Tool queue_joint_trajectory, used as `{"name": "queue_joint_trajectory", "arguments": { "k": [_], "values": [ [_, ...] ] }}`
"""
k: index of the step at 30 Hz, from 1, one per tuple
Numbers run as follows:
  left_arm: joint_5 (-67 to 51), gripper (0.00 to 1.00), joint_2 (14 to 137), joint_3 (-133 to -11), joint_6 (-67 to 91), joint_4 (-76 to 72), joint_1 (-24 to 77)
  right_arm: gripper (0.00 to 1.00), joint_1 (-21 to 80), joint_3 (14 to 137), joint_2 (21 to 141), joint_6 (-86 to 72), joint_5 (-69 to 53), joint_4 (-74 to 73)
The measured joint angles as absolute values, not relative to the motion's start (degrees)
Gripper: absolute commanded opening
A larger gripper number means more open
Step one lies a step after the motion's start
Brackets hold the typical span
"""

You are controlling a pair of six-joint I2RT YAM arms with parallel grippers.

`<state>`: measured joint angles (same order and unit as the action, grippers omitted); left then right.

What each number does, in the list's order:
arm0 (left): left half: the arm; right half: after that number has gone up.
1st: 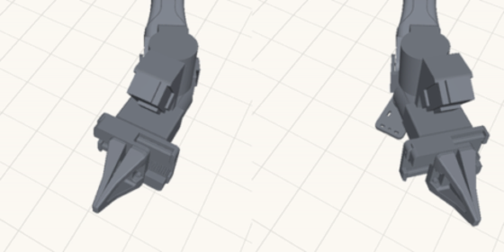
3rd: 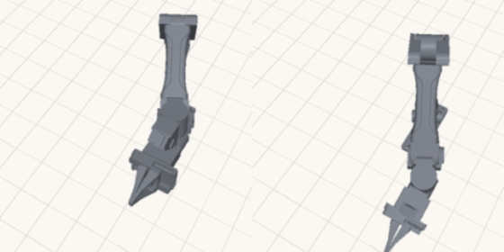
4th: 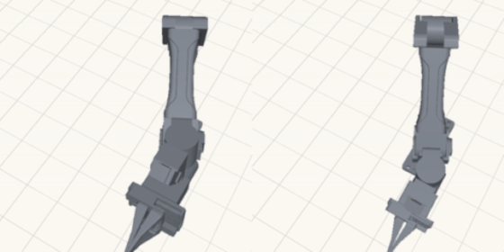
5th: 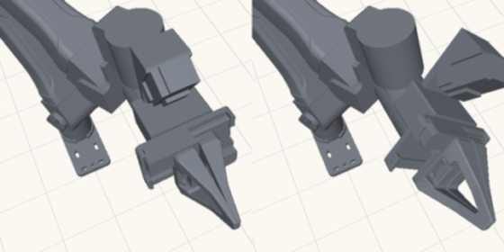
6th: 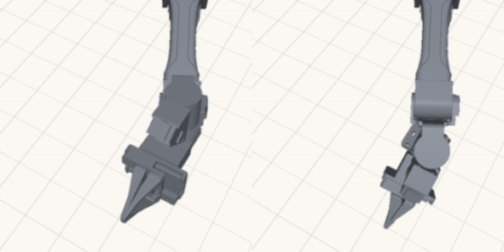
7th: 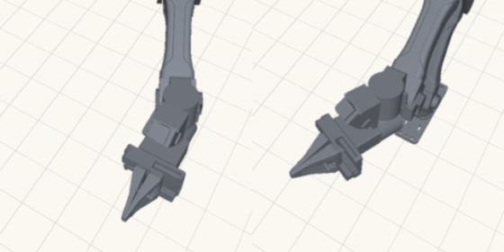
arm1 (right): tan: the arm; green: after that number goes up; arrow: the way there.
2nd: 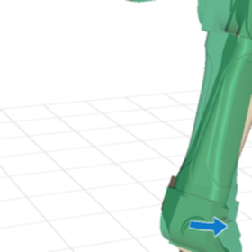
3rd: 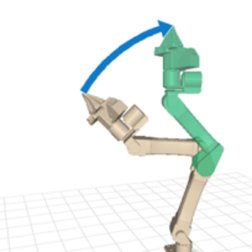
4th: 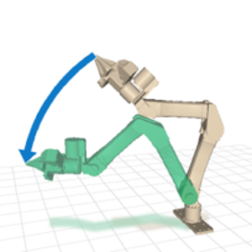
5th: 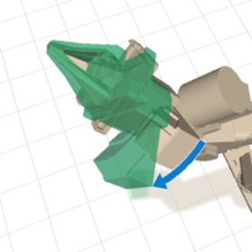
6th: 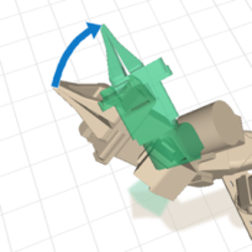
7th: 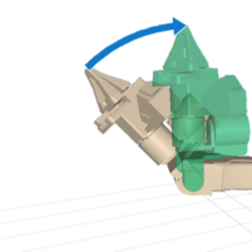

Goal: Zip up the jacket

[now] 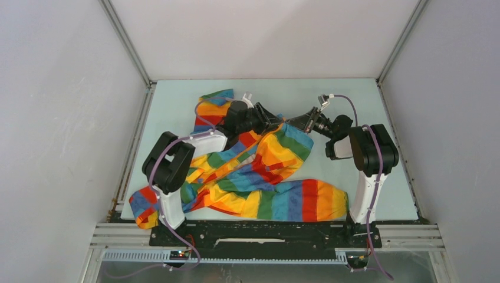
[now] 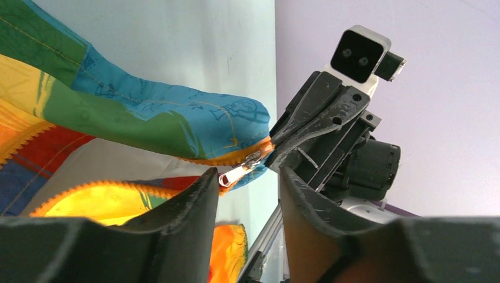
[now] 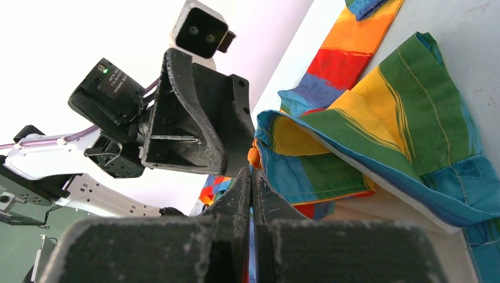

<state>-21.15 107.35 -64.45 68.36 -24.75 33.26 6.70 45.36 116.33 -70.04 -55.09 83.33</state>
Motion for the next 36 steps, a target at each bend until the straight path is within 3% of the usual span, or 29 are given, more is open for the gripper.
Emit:
{"name": "queue_joint_trajectory", "arguments": {
  "k": [3,11,16,22,27,30,36],
  "values": [
    [-21.19,0.65,106.67,-64.42,67.11,-24.25,33.26,0.00,6.70,45.36,116.33,-70.02,-55.20,83.33],
    [-20.18,0.80,100.77,-63.75,57.25,-17.08,32.97,0.00,6.70,45.36,116.33,-70.00,-55.24,83.33],
    [-21.45,0.80,99.35,-66.76,46.17,-10.61,31.92,0.00,6.68,45.36,116.33,-69.97,-55.24,83.33],
    [-28.32,0.80,108.47,-85.73,32.67,-0.51,30.39,0.00,6.68,45.36,116.33,-69.89,-55.33,83.33],
    [-32.12,0.80,112.92,-93.34,24.86,5.96,30.20,0.00,6.63,45.36,116.33,-69.89,-55.59,83.33],
    [-34.68,0.78,115.90,-96.16,22.00,8.78,30.17,0.00,6.63,45.36,116.33,-69.87,-55.68,83.33],
    [-41.43,0.50,120.62,-97.95,20.43,11.75,29.80,0.00,6.61,45.36,116.33,-69.84,-55.72,83.29]
  ]
}}
